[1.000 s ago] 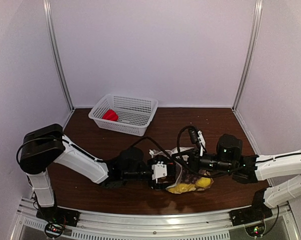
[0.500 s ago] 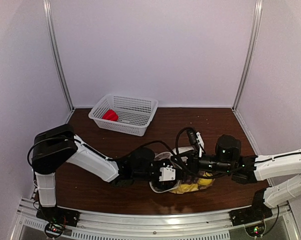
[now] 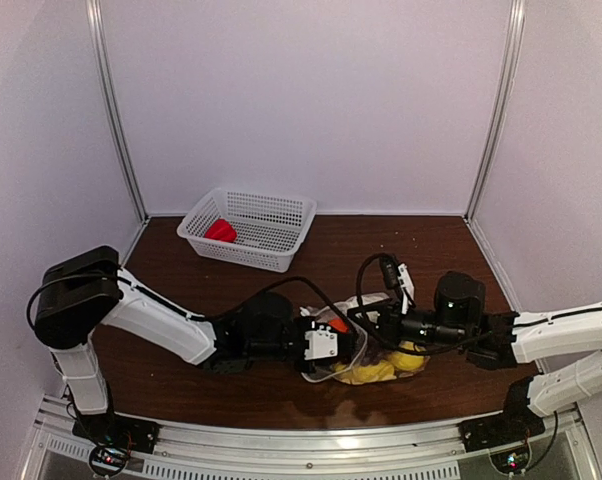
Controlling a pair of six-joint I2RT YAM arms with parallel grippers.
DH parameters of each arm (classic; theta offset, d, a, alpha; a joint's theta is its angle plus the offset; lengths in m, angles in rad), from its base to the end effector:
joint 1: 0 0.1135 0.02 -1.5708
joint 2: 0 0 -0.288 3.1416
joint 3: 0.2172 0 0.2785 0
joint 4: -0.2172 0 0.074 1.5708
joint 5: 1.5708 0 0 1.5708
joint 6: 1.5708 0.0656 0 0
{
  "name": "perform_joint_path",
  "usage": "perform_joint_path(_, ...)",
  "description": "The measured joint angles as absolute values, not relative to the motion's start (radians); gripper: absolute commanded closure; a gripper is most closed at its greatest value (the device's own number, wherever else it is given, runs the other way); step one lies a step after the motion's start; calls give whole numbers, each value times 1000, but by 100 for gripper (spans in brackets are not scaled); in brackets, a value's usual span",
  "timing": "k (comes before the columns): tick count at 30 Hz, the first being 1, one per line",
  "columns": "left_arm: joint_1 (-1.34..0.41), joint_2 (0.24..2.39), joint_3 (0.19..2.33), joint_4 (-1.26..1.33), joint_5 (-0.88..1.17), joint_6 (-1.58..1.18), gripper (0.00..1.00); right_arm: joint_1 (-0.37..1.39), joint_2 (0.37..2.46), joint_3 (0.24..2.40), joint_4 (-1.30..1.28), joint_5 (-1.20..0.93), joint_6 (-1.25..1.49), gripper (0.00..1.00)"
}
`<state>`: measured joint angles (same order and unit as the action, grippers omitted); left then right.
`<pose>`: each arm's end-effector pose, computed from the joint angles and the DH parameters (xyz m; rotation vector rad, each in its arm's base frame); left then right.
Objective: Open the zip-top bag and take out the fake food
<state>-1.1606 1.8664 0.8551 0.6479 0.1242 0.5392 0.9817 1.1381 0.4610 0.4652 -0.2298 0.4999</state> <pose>0.1637 -0.3968 0.1409 1.5331 1.2348 -0.5311 0.1451 0.2441 0.2223 -0.6432 1.8547 1.2320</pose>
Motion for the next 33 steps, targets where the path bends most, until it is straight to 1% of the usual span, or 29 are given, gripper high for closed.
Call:
perform_joint_path(9,-1160,1693,772,612,121,506,72,974,1102,453,435,-164,500,100)
perform_joint_path(14,-1160,1620,743,581,139,482,81,964,1085,445,428,-133,501,100)
perform_joint_path(17,-1160,1586,737,558,149,467,84,957,1079,439,428,-123,502,100)
perform_joint_path(21,-1160,1544,736,539,160,446,91,952,1077,430,427,-111,505,100)
perform_joint_path(33,-1158,1440,759,488,154,377,97,945,1076,400,430,-100,512,100)
